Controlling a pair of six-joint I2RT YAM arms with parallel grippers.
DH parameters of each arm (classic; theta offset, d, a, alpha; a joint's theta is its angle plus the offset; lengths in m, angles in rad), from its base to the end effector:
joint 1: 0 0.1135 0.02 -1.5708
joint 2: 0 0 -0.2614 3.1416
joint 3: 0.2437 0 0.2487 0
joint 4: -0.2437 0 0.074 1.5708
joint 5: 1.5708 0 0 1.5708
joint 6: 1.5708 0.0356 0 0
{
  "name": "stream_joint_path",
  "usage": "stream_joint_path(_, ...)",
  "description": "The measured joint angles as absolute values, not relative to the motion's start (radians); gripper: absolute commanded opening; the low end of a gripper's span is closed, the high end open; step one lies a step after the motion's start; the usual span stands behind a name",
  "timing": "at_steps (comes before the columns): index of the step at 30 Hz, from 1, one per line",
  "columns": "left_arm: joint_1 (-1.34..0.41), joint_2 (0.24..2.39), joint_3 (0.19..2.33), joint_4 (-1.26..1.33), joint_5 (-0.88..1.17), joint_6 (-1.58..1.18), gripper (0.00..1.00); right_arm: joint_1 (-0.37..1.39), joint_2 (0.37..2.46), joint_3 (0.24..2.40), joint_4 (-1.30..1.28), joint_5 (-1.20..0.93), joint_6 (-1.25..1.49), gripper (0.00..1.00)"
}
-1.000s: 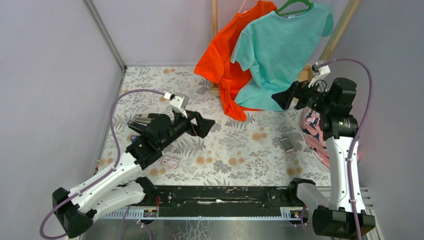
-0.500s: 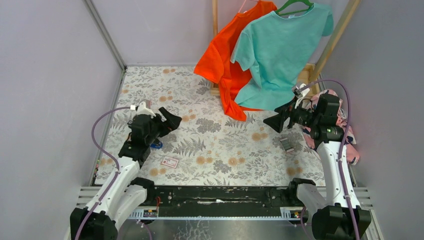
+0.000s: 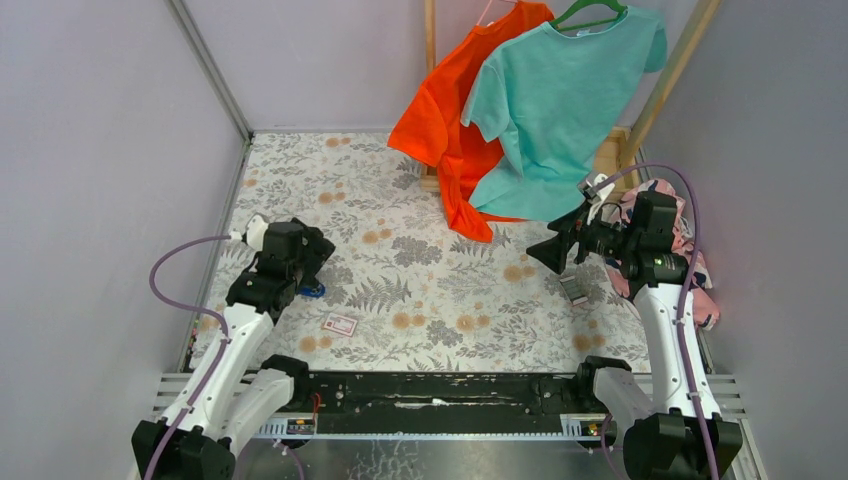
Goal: Unload the staples from the stapler
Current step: Move the stapler to the center of the board.
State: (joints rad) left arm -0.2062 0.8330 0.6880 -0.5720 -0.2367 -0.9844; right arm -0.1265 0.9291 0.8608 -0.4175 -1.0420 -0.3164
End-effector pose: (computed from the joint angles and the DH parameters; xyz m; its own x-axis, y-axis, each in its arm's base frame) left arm 0.1716 -0.0274 0.2601 -0.3776 -0.7482 -0.5455 -0.5213 0.6586 -0.5426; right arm 0.1921 0.0066 0.3234 -0.2243 -0.1297 -0.9658 -0.8034 0.5855 0.1080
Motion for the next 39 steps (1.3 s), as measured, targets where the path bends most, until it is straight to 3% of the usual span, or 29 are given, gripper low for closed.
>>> stream_joint_path(8, -0.206, 0.844, 0.680, -0.590, -0.184, -0.974, 0.78, -0.126, 0.964, 0.861, -0.436, -1.049, -0.352, 0.99)
stream_joint_path(10, -0.206, 0.836, 0.651, -0.517, -0.064, -0.920, 0.76, -0.126, 0.974, 0.861, -0.437, -1.053, -0.364, 0.99)
stream_joint_path(14, -0.234, 0.828, 0.452, -0.101, 0.368, -0.873, 0.79, -0.126, 0.979, 0.861, -0.439, -1.064, -0.387, 0.99)
stream_joint_path(18, -0.420, 0.893, 0.416, 0.060, 0.510, -0.813, 0.82, -0.126, 0.979, 0.861, -0.467, -1.088, -0.433, 0.99)
stream_joint_path(24, -0.765, 0.940, 0.606, 0.010, 0.302, -0.582, 0.80, -0.126, 0.973, 0.860, -0.492, -1.126, -0.502, 0.99)
stream_joint_path(39, -0.787, 0.875, 0.856, -0.473, -0.051, -0.020, 0.88, -0.126, 0.953, 0.853, -0.631, -1.235, -0.735, 0.99)
